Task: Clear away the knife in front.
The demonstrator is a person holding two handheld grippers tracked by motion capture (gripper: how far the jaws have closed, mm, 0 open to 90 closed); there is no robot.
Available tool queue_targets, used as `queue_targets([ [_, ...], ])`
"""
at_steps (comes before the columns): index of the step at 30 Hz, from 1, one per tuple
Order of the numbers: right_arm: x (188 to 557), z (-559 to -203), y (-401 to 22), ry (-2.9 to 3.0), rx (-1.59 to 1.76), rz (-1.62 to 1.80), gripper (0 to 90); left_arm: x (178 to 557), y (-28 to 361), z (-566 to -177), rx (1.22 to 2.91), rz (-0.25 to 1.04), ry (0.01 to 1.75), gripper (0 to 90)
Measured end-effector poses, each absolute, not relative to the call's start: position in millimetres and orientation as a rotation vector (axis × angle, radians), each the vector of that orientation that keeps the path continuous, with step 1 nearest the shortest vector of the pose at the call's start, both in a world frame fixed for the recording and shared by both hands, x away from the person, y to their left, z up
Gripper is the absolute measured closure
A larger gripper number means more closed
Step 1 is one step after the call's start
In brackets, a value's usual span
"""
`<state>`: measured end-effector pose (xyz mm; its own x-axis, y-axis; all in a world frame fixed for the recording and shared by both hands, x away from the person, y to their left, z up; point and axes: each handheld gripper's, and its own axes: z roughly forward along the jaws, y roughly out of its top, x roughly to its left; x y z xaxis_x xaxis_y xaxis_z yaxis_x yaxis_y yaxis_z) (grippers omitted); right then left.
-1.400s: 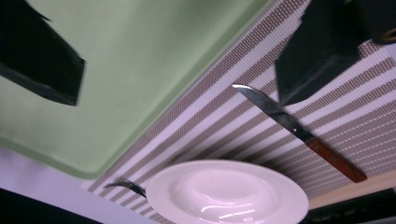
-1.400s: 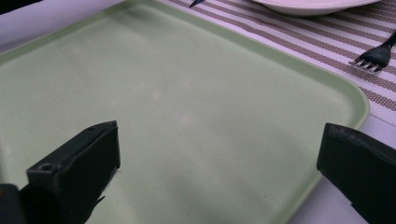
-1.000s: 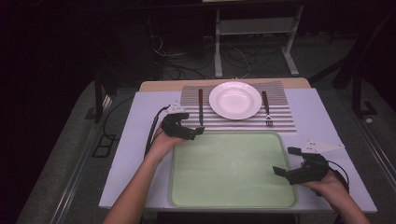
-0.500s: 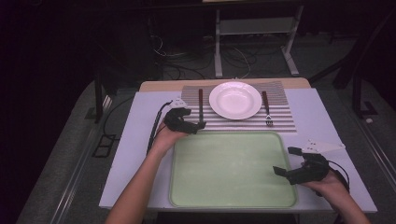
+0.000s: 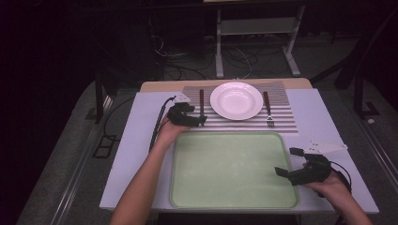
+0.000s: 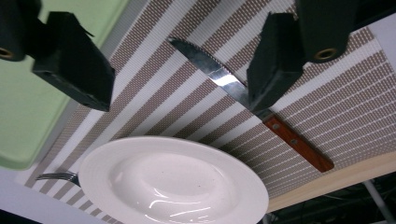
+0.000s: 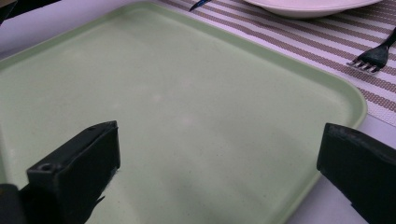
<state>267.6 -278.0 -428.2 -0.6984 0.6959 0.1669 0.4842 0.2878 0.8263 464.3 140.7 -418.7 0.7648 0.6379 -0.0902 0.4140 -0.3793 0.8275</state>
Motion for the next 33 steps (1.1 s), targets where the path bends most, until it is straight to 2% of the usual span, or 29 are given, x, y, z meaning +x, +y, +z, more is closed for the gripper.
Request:
queue_targets([
  [6,268,-428,-278,2.330,1.090,1.372,0.0,475,139,-418,2.030,0.299,0.807,35.4],
  [7,268,-428,-278,2.332,1.089,1.371,0.0,477,138,-418,2.030,0.302,0.814,41.3],
  [8,268,-428,-278,2.332,1.089,1.371,0.0,479,138,-419,2.027,0.304,0.823,41.3],
  [10,268,-428,-278,2.330,1.090,1.373,0.0,483,137,-420,2.021,0.322,0.834,48.0],
  [14,268,-428,-279,2.330,1.090,1.374,0.0,490,135,-421,2.029,0.321,0.846,52.9],
  [15,268,-428,-279,2.330,1.091,1.375,0.0,493,133,-422,2.029,0.306,0.842,57.3],
  [21,268,-429,-280,2.332,1.092,1.376,0.0,500,126,-426,2.066,0.297,0.839,70.4],
  [23,268,-429,-280,2.333,1.090,1.377,0.0,501,125,-427,2.074,0.300,0.842,72.5],
  [24,268,-429,-280,2.332,1.091,1.377,0.0,502,123,-428,2.078,0.291,0.846,77.8],
  [28,268,-428,-280,2.331,1.093,1.381,0.0,506,120,-432,2.111,0.279,0.852,88.0],
  [33,268,-428,-281,2.332,1.093,1.380,0.0,513,115,-438,2.136,0.263,0.873,89.5],
])
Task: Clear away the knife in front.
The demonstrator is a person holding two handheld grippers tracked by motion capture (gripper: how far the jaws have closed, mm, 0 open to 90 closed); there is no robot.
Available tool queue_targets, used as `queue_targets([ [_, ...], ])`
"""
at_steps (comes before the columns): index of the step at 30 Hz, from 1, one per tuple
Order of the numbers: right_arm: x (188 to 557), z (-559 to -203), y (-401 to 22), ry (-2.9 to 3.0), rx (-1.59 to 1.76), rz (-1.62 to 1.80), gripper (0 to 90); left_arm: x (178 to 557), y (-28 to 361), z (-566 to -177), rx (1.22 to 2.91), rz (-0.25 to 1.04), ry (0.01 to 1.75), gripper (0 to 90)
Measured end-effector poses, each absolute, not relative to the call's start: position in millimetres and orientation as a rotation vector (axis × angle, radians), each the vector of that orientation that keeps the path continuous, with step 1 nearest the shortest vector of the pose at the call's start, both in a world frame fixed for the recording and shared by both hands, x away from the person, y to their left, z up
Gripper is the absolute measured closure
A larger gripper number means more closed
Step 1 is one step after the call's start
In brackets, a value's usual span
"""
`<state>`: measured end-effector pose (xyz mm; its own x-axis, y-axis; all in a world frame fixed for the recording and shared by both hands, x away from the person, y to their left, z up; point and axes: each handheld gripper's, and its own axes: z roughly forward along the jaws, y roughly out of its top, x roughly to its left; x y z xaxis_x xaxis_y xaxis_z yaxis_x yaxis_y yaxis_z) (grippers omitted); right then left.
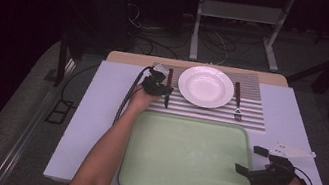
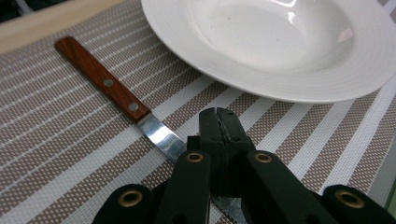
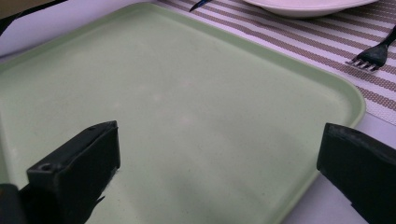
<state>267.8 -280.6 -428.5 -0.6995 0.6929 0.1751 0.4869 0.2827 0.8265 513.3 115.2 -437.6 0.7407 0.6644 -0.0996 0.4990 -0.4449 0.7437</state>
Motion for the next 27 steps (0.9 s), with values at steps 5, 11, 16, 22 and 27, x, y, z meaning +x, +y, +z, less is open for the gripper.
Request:
queue_targets([
  [5,268,-429,-281,2.332,1.094,1.382,0.0,517,112,-440,2.144,0.261,0.884,89.5],
  [11,268,-428,-281,2.331,1.096,1.383,0.0,523,107,-445,2.176,0.261,0.894,89.5],
  [16,268,-428,-282,2.329,1.095,1.385,0.0,524,107,-450,2.180,0.240,0.908,89.5],
  [22,267,-428,-282,2.328,1.097,1.385,0.0,524,108,-450,2.177,0.234,0.924,89.6],
  [27,267,-428,-281,2.328,1.098,1.385,0.0,525,114,-449,2.185,0.239,0.950,89.6],
])
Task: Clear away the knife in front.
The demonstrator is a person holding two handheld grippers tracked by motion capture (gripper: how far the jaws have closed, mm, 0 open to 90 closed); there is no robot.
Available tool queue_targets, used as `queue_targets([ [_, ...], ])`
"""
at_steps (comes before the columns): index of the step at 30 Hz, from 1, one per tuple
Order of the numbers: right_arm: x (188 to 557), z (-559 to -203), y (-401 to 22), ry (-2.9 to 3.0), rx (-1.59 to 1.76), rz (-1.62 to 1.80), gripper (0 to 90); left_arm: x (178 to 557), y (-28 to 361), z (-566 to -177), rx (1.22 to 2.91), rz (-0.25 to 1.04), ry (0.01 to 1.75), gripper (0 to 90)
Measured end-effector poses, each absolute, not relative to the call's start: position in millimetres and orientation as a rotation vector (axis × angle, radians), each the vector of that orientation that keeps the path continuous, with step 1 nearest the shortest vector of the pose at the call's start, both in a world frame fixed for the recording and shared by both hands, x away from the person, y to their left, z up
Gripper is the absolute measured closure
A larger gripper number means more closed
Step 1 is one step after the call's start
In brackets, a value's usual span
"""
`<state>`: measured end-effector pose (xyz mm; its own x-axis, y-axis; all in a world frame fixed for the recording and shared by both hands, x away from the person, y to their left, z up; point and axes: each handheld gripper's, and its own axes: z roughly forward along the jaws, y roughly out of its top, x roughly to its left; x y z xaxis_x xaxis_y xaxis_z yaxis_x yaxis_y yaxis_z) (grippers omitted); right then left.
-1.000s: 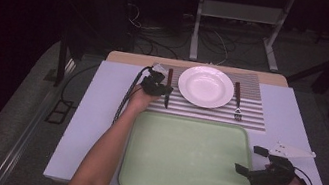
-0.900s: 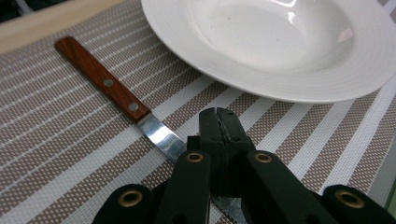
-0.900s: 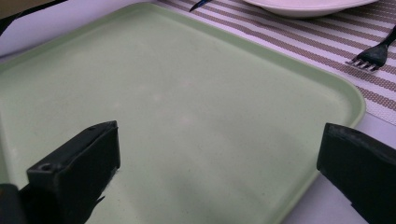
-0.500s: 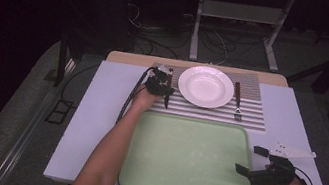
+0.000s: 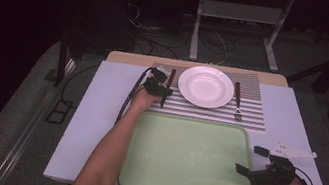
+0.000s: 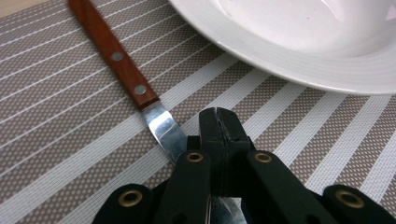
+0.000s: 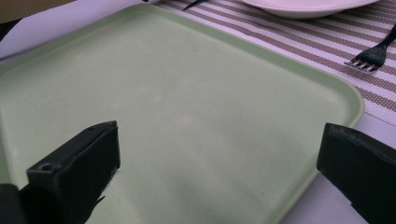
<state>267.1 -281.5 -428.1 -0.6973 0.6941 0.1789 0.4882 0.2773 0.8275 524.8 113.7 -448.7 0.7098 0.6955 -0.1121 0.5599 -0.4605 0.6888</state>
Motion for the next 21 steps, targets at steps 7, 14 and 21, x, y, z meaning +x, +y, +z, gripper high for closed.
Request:
queue_targets([
  [7,267,-428,-281,2.329,1.097,1.384,0.0,525,121,-447,2.190,0.241,0.969,89.6],
  [14,267,-428,-281,2.329,1.096,1.384,0.0,525,129,-447,2.179,0.237,0.988,89.6],
  [21,267,-428,-281,2.329,1.097,1.384,0.0,526,139,-448,2.168,0.235,1.006,89.6],
])
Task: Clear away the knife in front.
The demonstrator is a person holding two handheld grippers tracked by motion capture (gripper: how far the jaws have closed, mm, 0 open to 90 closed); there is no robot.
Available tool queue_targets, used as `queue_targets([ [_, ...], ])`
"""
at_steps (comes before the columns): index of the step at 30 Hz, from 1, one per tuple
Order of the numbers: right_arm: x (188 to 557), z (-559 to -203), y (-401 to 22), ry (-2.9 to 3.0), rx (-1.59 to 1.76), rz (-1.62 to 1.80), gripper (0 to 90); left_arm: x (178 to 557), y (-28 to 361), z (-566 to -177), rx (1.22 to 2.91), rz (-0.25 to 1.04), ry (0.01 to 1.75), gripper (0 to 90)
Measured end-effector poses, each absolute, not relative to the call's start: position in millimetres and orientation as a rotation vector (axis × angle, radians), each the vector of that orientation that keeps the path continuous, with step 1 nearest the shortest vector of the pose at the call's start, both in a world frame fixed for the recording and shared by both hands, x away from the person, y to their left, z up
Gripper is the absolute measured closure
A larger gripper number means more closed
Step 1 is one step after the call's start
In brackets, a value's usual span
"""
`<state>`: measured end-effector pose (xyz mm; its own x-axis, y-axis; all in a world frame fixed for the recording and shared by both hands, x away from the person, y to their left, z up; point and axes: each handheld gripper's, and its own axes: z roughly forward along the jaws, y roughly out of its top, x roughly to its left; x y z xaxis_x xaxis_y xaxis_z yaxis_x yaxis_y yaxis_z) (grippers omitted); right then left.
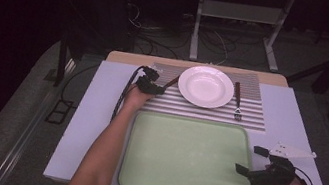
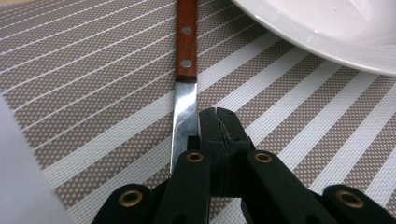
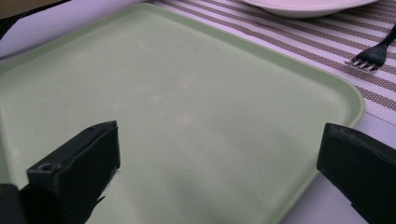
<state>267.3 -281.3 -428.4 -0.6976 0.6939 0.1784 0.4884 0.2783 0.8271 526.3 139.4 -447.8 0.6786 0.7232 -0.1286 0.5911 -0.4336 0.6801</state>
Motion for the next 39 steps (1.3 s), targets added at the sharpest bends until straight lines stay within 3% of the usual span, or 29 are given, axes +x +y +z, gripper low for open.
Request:
queue_targets([
  [12,267,-428,-281,2.331,1.097,1.385,0.0,525,139,-445,2.157,0.250,1.005,89.2],
  [24,267,-428,-282,2.323,1.101,1.393,0.0,536,136,-435,2.169,0.289,1.004,74.6],
  [39,266,-427,-284,2.309,1.106,1.410,0.0,560,118,-434,2.180,0.317,1.029,69.3],
])
